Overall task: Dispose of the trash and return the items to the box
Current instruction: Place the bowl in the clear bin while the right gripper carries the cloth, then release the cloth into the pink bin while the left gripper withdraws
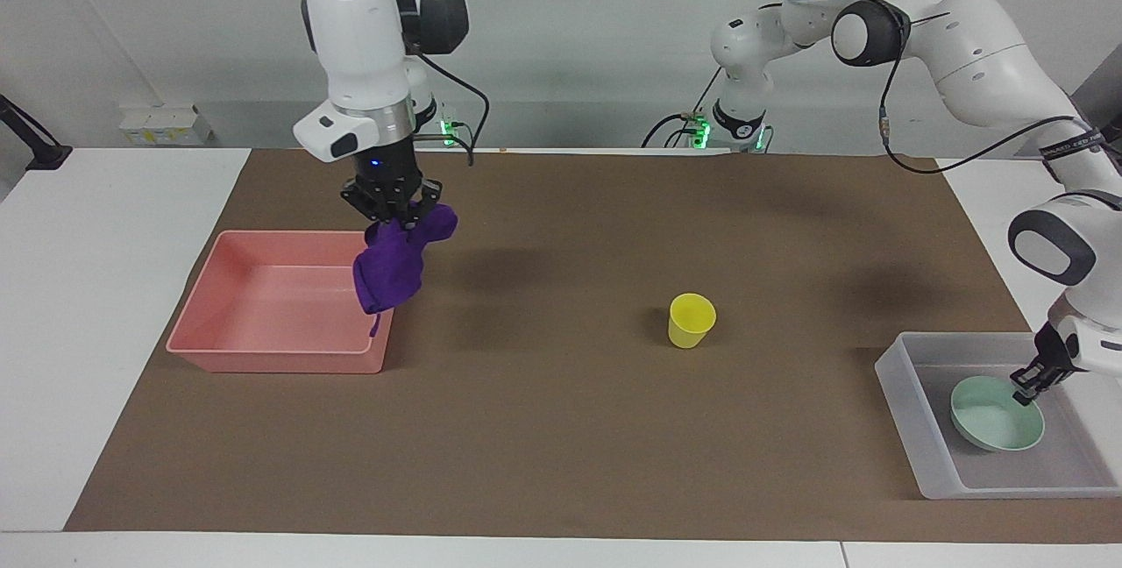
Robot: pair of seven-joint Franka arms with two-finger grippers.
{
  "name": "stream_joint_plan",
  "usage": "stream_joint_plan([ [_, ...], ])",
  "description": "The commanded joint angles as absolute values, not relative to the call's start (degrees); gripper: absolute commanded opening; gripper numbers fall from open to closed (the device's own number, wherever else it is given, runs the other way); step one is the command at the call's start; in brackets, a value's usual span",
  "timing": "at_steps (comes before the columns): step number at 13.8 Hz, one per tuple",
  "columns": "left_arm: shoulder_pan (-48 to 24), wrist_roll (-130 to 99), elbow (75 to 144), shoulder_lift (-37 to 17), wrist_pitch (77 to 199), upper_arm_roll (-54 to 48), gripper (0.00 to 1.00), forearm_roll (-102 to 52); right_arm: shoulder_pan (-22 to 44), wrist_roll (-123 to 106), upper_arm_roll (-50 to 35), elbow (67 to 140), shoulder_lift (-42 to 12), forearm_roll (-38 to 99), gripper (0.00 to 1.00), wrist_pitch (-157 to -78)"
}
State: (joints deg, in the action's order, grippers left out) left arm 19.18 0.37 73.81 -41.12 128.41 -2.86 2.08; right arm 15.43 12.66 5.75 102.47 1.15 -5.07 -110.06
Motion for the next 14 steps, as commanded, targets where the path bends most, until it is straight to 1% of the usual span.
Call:
stream_joint_plan([
  [1,19.2,3.0,74.4,-39.8,126.3,-3.2,0.45,3.8,7.3,4.4,5.0,106.1,2.4,-5.7,0.0,-110.7],
  [2,19.1,5.0,74.4,-38.9,125.4,-3.2,0.5,3.7,4.2,1.0,5.0,108.9,3.0,-5.7,0.0,-112.4],
  [3,19.0,6.5,74.4,-37.8,125.1,-3.4,0.73,3.7,1.9,-1.4,5.0,110.9,3.0,-5.6,0.0,-115.7],
  [4,18.9,7.7,74.5,-36.4,125.1,-3.6,0.85,3.9,-0.2,-3.4,5.0,112.5,2.6,-5.7,0.0,-117.8],
  [5,18.5,9.2,74.7,-34.9,124.2,-3.7,0.88,3.7,-2.4,-5.1,5.0,113.7,1.9,-5.6,0.0,-119.4],
  [6,17.8,9.8,75.0,-33.5,122.8,-3.7,1.0,3.5,-4.1,-6.2,5.0,115.6,1.2,-5.6,0.0,-121.1],
  [7,16.4,9.8,75.6,-31.5,121.7,-3.8,1.0,3.3,-5.4,-7.2,5.0,117.3,0.3,-5.6,0.0,-123.6],
  [9,13.6,9.8,80.0,-26.3,120.3,-3.8,1.0,3.1,-5.9,-6.5,4.9,120.9,-0.5,-5.5,0.0,-127.3],
  [12,9.2,9.1,92.0,-16.6,120.5,-3.8,1.0,3.0,-4.8,-2.9,4.8,122.9,-2.4,-4.8,0.0,-130.4],
  [14,5.3,7.8,98.1,-12.2,120.3,-3.8,1.0,2.9,-4.1,-1.5,4.7,124.7,-4.1,-4.7,0.0,-135.4],
])
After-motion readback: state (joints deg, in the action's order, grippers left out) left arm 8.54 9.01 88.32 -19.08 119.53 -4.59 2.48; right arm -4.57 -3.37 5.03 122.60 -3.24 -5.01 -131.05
